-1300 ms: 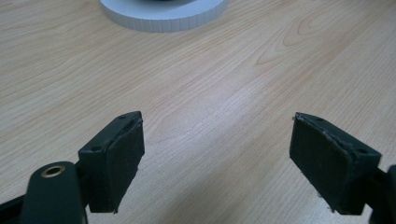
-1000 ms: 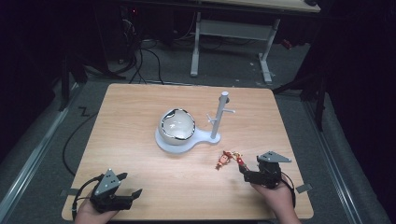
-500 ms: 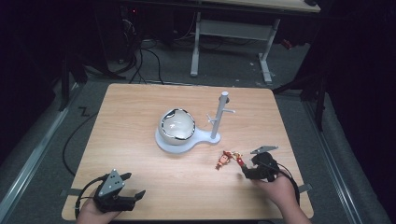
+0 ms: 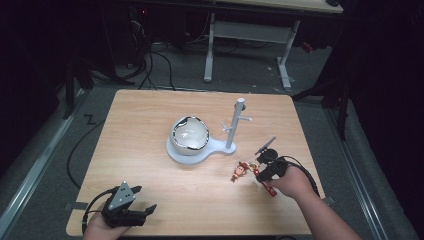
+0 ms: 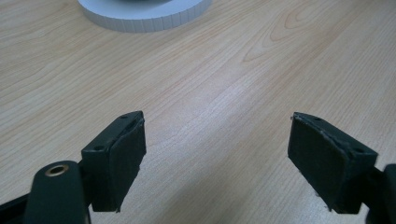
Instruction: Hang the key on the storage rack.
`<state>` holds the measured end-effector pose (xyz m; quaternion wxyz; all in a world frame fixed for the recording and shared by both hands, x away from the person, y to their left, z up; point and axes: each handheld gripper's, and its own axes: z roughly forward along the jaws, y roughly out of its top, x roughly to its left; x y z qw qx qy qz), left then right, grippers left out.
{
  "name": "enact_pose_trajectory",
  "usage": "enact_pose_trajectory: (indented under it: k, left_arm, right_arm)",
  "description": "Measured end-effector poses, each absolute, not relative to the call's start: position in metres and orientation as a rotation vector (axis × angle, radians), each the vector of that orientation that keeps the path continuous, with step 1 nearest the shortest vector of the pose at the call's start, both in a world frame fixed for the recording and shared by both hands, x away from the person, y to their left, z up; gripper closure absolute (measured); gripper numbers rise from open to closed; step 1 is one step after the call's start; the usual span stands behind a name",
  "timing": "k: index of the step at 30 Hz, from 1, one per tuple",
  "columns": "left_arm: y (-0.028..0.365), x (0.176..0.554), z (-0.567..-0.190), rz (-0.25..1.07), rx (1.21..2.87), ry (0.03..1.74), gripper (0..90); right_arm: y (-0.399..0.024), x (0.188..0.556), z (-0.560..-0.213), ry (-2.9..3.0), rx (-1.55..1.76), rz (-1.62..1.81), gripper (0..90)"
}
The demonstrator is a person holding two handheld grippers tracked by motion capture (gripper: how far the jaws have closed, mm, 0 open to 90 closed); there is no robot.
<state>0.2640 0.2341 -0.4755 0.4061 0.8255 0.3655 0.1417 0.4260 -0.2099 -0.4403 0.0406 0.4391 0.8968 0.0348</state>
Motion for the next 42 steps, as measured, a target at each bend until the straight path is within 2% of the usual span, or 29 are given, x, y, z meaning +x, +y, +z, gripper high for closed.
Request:
enact_pose_trajectory:
  k: [9, 18, 21, 33, 35, 37, 40, 42]
  left_arm:
    - [0.236, 0.264, -0.474, 0.359, 2.08, 0.909, 20.7]
    - [0.235, 0.264, -0.474, 0.355, 2.084, 0.903, 20.9]
    - [0.235, 0.264, -0.474, 0.352, 2.091, 0.901, 21.0]
    - [0.234, 0.263, -0.474, 0.354, 2.09, 0.897, 21.0]
    - [0.235, 0.263, -0.474, 0.354, 2.091, 0.897, 21.0]
    - [0.235, 0.263, -0.474, 0.353, 2.089, 0.899, 21.0]
    - [0.235, 0.263, -0.474, 0.352, 2.087, 0.901, 21.0]
    - [0.235, 0.263, -0.474, 0.351, 2.092, 0.898, 21.0]
  right_arm:
    - [-0.2, 0.455, -0.444, 2.78, 1.442, -0.022, 59.9]
    - [-0.19, 0.461, -0.454, 2.823, 1.44, -0.107, 63.1]
    - [-0.185, 0.463, -0.455, 2.833, 1.436, -0.144, 68.1]
    - [-0.181, 0.465, -0.455, 2.814, 1.493, -0.189, 69.4]
    - [-0.181, 0.465, -0.455, 2.8, 1.506, -0.194, 67.5]
    - [-0.185, 0.467, -0.456, 2.764, 1.588, -0.197, 60.9]
    - [-0.186, 0.467, -0.456, 2.779, 1.547, -0.19, 61.3]
    - [-0.185, 0.465, -0.455, 2.789, 1.534, -0.178, 67.1]
